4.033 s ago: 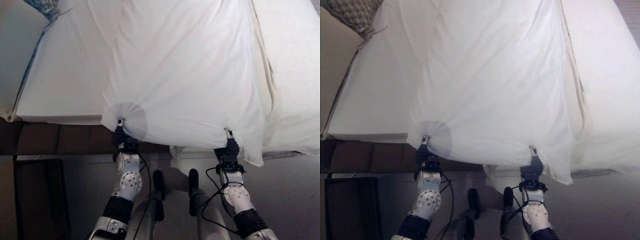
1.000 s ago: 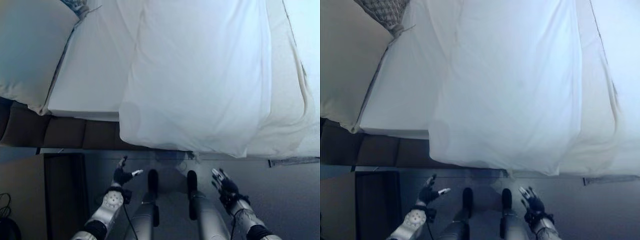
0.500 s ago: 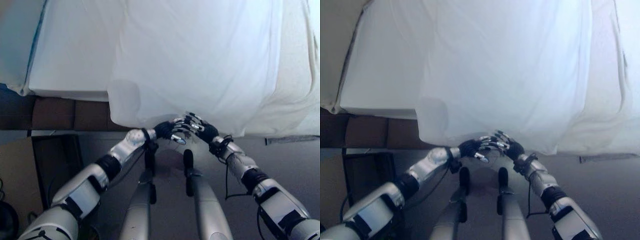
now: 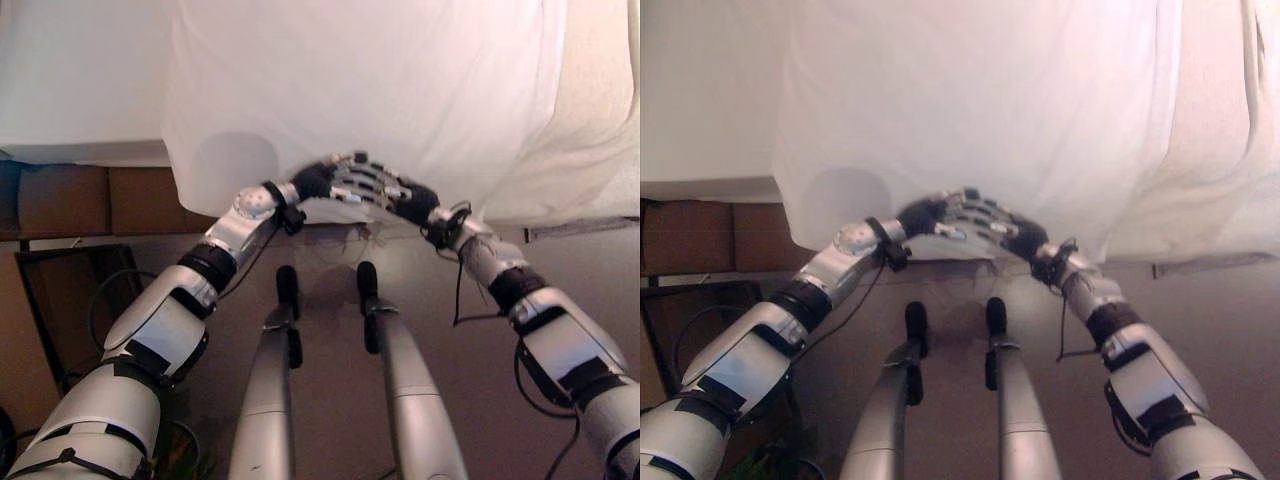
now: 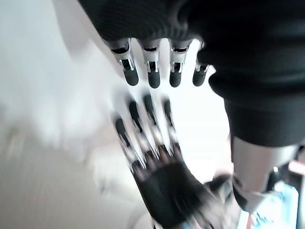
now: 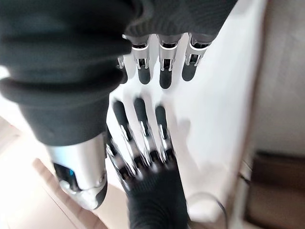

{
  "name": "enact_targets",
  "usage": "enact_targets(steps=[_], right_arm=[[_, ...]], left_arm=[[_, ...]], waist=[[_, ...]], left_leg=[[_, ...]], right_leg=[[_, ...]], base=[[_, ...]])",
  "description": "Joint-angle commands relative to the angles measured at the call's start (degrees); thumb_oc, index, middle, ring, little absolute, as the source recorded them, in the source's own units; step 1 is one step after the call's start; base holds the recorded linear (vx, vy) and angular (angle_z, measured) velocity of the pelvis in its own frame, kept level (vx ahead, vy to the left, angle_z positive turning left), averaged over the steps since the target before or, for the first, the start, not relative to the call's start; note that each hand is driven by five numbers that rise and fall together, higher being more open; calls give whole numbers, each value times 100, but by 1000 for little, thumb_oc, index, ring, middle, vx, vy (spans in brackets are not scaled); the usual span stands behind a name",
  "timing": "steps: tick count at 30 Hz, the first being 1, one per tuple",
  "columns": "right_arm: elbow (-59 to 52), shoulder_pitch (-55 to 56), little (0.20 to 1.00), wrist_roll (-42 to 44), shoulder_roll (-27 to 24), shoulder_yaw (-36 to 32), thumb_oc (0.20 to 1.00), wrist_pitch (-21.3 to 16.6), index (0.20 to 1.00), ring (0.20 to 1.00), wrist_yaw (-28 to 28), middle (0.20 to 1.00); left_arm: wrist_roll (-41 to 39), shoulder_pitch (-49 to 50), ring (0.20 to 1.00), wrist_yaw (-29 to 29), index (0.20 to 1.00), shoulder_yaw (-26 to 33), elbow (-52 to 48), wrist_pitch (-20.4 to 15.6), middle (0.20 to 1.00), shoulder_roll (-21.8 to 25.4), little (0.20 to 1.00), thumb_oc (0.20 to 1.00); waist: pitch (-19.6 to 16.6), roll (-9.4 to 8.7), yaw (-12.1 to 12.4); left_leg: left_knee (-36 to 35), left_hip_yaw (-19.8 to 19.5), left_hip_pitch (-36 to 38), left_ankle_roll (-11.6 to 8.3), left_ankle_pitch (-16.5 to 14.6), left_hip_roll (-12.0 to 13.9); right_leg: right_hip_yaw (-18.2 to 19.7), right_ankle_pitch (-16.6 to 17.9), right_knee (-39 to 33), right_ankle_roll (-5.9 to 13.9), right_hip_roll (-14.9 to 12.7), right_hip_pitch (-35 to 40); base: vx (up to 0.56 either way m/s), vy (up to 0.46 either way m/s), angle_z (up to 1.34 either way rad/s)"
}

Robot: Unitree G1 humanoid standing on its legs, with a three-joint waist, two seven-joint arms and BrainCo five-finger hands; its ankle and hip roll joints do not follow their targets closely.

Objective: Make the bed

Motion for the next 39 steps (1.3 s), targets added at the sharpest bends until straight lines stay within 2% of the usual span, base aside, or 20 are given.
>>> enact_targets(steps=[1, 2, 4, 6, 10, 12, 16, 20, 22, 26, 30, 35, 36, 37, 39], right_arm=[[317, -544, 1000, 17, -118, 146, 1000, -510, 1000, 1000, -610, 1000], [535, -765, 1000, -70, -58, 199, 1000, -604, 1000, 1000, -793, 1000], [795, -1090, 1000, -214, -52, 285, 1000, -618, 1000, 1000, -837, 1000], [1062, -1283, 1000, -417, -13, 259, 1000, -816, 1000, 1000, -1135, 1000], [1438, -1745, 1000, -814, -105, 413, 1000, -852, 1000, 1000, -1432, 1000], [1533, -1785, 1000, -738, -214, 388, 1000, -883, 1000, 1000, -1512, 1000], [2038, -2030, 1000, -547, -289, 200, 1000, -987, 1000, 1000, -2088, 1000], [2516, -2106, 1000, -350, -467, -49, 1000, -898, 1000, 1000, -2576, 1000], [2675, -1972, 1000, -400, -571, -184, 1000, -782, 1000, 1000, -2746, 1000], [2921, -1572, 1000, -656, -821, -466, 1000, -697, 1000, 1000, -3110, 1000], [2949, -1107, 1000, -588, -1035, -832, 1000, -657, 1000, 1000, -3165, 1000], [3205, -4, 1000, -654, -1183, -1618, 1000, -525, 1000, 1000, -3254, 1000], [3209, 266, 1000, -549, -1132, -1861, 1000, -544, 1000, 1000, -3280, 1000], [3190, 291, 1000, -550, -1128, -1866, 1000, -545, 1000, 1000, -3286, 1000], [3214, 1307, 1000, -670, -917, -2399, 1000, -594, 1000, 1000, -3263, 1000]], left_arm=[[682, -525, 1000, 1161, 1000, 278, 487, -542, 1000, -31, 1000, 1000], [770, -696, 1000, 1507, 1000, 324, 703, -589, 1000, -44, 1000, 1000], [690, -856, 1000, 1702, 1000, 418, 1023, -664, 1000, 19, 1000, 1000], [438, -963, 1000, 1948, 1000, 643, 1270, -715, 1000, -23, 1000, 1000], [567, -1242, 1000, 2340, 1000, 708, 1642, -704, 1000, 141, 1000, 1000], [678, -1318, 1000, 2474, 1000, 680, 1719, -687, 1000, 191, 1000, 1000], [902, -1376, 1000, 2738, 1000, 591, 1871, -633, 1000, 342, 1000, 1000], [773, -1202, 1000, 2902, 1000, 714, 1945, -621, 1000, 612, 1000, 1000], [710, -1031, 1000, 3032, 1000, 835, 1956, -622, 1000, 683, 1000, 1000], [1130, -433, 1000, 3523, 1000, 990, 1905, -560, 1000, 922, 1000, 1000], [1214, 79, 1000, 3598, 1000, 1297, 1873, -506, 1000, 1012, 1000, 1000], [951, 1167, 1000, 3551, 1000, 2223, 2216, -330, 1000, 1019, 1000, 1000], [581, 1379, 1000, 3499, 1000, 2552, 2224, -352, 1000, 897, 1000, 1000], [573, 1399, 1000, 3494, 1000, 2553, 2214, -353, 1000, 898, 1000, 1000], [415, 2246, 1000, 3346, 1000, 3043, 2320, -396, 1000, 547, 1000, 1000]], waist=[[-84, 10, 35], [-66, 9, 21], [-50, 2, 5], [-61, 17, 1], [-48, -24, -27], [-40, -12, -24], [-26, 41, -7], [21, 96, 31], [28, 115, 51], [68, 145, 97], [90, 166, 121], [155, 155, 156], [143, 158, 161], [138, 159, 155], [-7, 127, 147]], left_leg=[[682, 84, -69, -162, -585, 179], [705, 86, -141, -159, -576, 177], [835, 105, -268, -171, -599, 180], [873, 110, -341, -175, -622, 180], [1106, 100, -560, -165, -698, 169], [1209, 103, -669, -168, -710, 153], [1242, 107, -739, -166, -735, 140], [1115, 131, -687, -196, -700, 146], [1101, 139, -637, -211, -724, 153], [1051, 99, -538, -244, -700, 148], [866, 66, -375, -254, -624, 150], [216, 62, 304, -329, -437, 185], [12, 48, 481, -339, -364, 169], [-27, 44, 493, -336, -319, 163], [-645, -35, 1160, -380, -85, 83]], right_leg=[[101, 161, -313, 484, -88, 131], [114, 162, -252, 477, -79, 41], [132, 135, -155, 471, -79, -70], [121, 87, -81, 462, -79, -158], [111, 10, 129, 437, -50, -344], [94, -10, 252, 431, -57, -439], [78, -24, 291, 428, -76, -516], [50, -41, 245, 428, -95, -483], [26, -114, 272, 417, -100, -445], [-42, -189, 306, 382, -118, -328], [-88, -173, 223, 388, -142, -182], [-187, -152, -265, 396, -158, 488], [-226, -129, -401, 398, -160, 657], [-231, -92, -434, 396, -165, 668], [-287, 15, -976, 452, -149, 1350]], base=[[0, 0, 0], [0, 0, 0], [-11, -11, -5], [-1, -34, -4], [-2, -12, -1], [-3, -8, -2], [0, 0, 0], [-1, -8, 0], [5, -45, 1], [0, -46, 3], [-3, -46, 6], [3, -42, 7], [1, -31, 6], [25, -50, 11], [65, -47, 13]])
